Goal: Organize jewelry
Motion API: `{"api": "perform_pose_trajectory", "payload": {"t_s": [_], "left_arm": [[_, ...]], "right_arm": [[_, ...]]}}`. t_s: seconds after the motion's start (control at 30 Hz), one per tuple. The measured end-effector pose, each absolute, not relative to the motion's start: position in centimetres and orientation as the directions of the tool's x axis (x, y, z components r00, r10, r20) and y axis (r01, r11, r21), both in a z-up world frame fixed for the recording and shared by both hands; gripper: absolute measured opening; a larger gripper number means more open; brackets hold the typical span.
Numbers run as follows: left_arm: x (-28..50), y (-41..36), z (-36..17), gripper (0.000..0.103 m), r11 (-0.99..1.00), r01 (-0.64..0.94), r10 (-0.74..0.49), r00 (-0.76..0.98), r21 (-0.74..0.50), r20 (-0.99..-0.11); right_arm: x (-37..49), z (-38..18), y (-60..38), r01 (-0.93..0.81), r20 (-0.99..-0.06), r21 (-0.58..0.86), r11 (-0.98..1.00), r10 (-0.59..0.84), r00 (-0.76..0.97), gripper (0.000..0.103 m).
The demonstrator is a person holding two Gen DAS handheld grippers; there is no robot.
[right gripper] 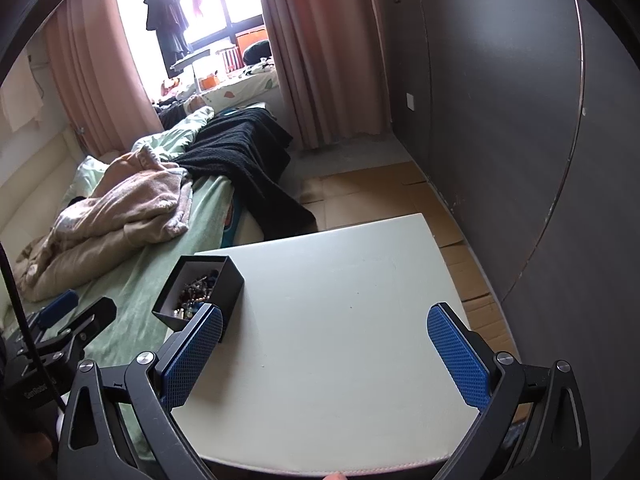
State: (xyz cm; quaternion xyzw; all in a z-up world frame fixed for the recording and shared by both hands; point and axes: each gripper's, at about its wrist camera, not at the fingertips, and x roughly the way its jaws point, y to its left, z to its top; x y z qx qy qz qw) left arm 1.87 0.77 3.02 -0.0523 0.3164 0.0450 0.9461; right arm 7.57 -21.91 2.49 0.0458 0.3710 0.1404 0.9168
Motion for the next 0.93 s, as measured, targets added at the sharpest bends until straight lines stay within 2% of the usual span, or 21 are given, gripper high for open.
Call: {"api": "perform_pose_trajectory", "payload": {"t_s": [0.93], "left_arm": [[2.9,0.2,2.5,0.103,0.992,-0.113,0.050,0.784,-0.063,-0.619]], "right_arm": [[8.2,2.1,-23.0,-0.178,-0.679,0.204,0.963,0.270,0.682,0.103]]}}
